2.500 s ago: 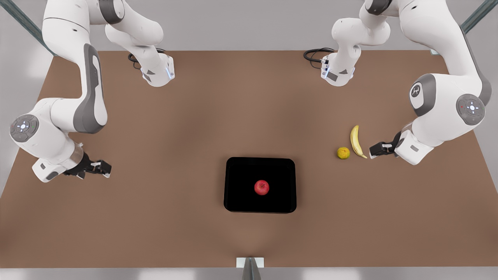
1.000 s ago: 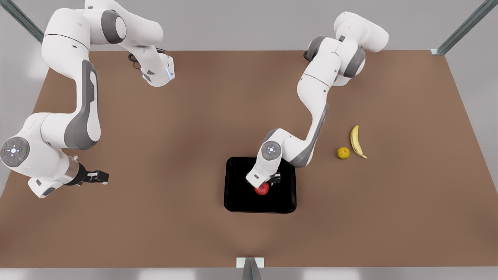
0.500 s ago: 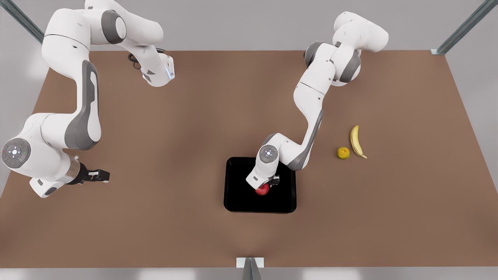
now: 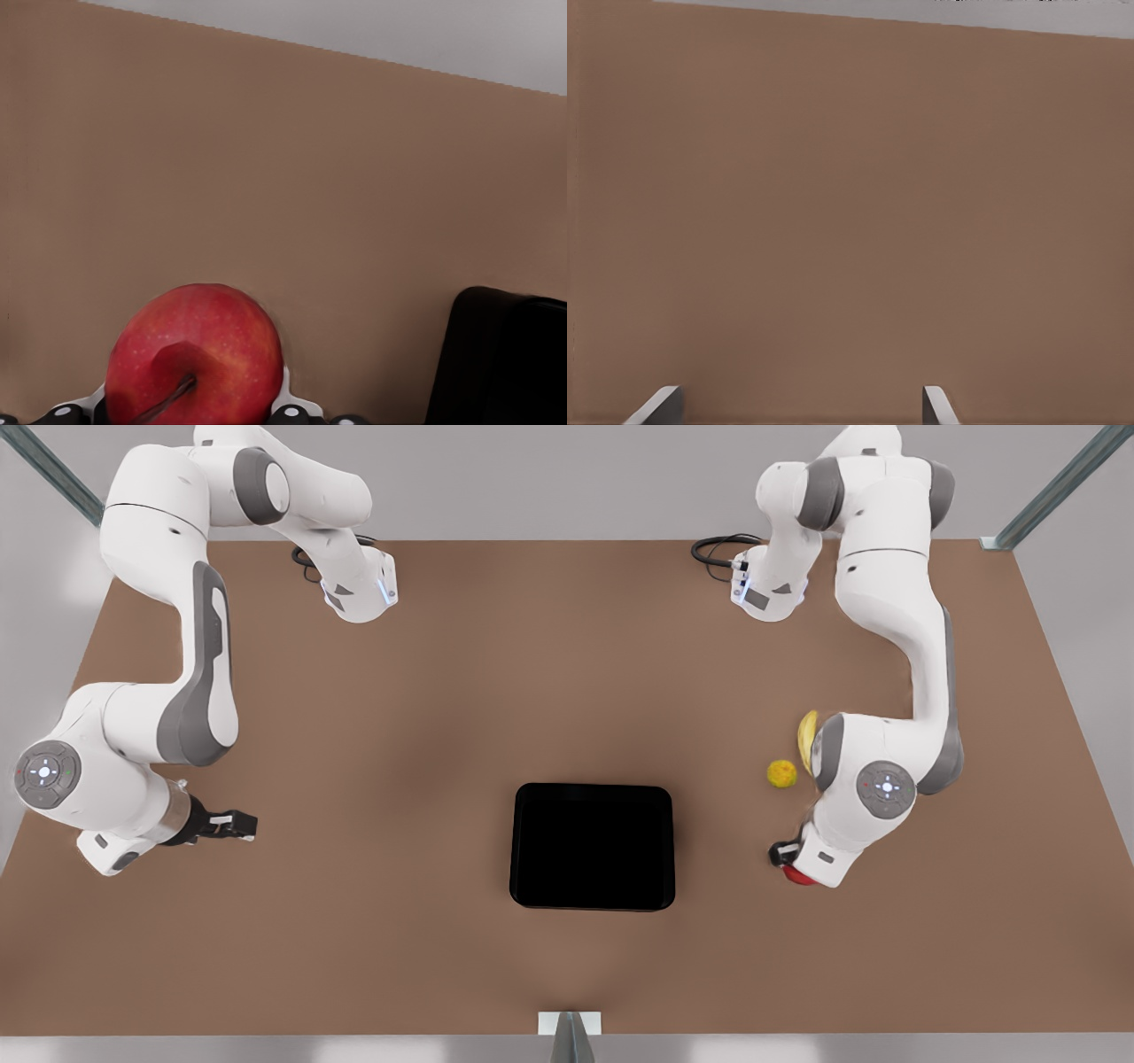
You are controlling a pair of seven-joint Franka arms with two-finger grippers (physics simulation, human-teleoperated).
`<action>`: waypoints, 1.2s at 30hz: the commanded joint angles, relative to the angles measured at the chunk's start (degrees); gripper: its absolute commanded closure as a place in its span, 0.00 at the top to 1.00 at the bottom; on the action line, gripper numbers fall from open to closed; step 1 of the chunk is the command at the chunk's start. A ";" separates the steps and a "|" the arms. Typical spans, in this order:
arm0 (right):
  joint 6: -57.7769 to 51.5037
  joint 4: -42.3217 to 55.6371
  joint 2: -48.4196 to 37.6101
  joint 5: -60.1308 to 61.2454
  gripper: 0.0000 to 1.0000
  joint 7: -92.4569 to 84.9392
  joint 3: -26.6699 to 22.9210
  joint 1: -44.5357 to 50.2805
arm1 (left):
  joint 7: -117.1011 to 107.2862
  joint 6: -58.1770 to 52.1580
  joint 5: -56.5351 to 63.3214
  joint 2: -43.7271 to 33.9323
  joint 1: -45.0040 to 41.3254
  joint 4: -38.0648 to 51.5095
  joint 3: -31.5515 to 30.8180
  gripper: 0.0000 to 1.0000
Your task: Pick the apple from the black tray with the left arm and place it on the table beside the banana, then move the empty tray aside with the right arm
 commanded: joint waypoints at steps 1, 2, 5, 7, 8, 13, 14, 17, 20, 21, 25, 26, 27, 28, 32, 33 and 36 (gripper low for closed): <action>-2.56 0.09 -0.13 0.05 1.00 9.80 0.17 4.39 | 53.25 3.67 -0.69 0.50 3.77 -3.23 0.03 0.68; -3.79 0.09 -0.31 0.22 1.00 14.56 0.08 7.46 | 54.23 7.54 -0.78 0.23 4.39 -6.31 0.03 0.68; -4.85 1.14 -1.54 0.40 1.00 34.33 -0.27 17.49 | 53.70 15.01 -1.21 -4.07 4.30 -16.77 0.03 0.68; -5.55 2.64 -1.54 0.40 1.00 42.42 1.14 22.32 | 49.57 23.71 -2.36 -6.27 3.33 -25.29 -0.24 0.68; -5.47 2.64 -1.45 0.40 1.00 42.69 1.75 22.94 | 48.26 24.50 -2.36 -6.79 3.16 -26.79 -0.33 0.68; 8.07 0.18 -0.13 0.05 1.00 54.61 3.60 26.45 | 43.42 30.39 -2.27 -6.71 1.93 -32.68 -0.15 0.68; 8.25 -1.49 -0.31 0.05 1.00 57.37 3.69 27.33 | 43.15 30.48 -2.27 -5.31 2.01 -32.60 0.02 0.68; 22.92 -11.77 -2.86 -0.13 1.00 69.22 5.01 27.68 | 42.01 30.57 -2.27 -4.86 2.01 -32.51 0.20 1.00; 26.43 -11.86 -0.92 -0.57 1.00 70.55 5.01 27.60 | 41.04 30.57 -2.18 -4.86 2.01 -32.51 0.20 1.00; 29.07 -11.86 -0.13 -0.57 1.00 70.55 4.92 27.60 | 40.00 30.48 -2.18 -5.56 2.01 -32.07 0.11 1.00; 32.86 -11.86 3.20 -1.01 1.00 69.85 5.01 27.60 | 18.54 -3.25 -3.68 -11.19 1.84 -7.91 -2.08 1.00; 34.17 -11.86 3.73 -1.01 1.00 69.76 5.09 27.68 | 18.81 -11.60 -3.68 -11.54 1.84 -2.63 -2.08 1.00; 34.44 -11.77 4.35 -1.01 1.00 68.27 5.62 27.60 | 19.25 -16.53 -3.33 -12.25 1.84 0.97 -1.65 1.00; 34.44 -11.77 4.88 -0.92 1.00 66.07 5.89 27.60 | 22.49 -19.79 -3.68 -12.16 2.36 4.32 -1.21 1.00; 35.05 -11.77 7.34 -0.92 1.00 58.95 6.32 27.60 | 23.03 -11.36 -7.10 -16.03 2.63 -3.68 0.90 1.00; 36.02 -11.86 8.13 -0.92 1.00 56.58 6.32 27.60 | 23.03 -11.27 -7.10 -15.41 3.42 -3.59 0.90 1.00; 38.22 -11.77 10.06 -0.92 1.00 53.24 6.32 27.60 | 22.94 -11.09 -7.37 -15.15 5.53 -2.45 0.90 1.00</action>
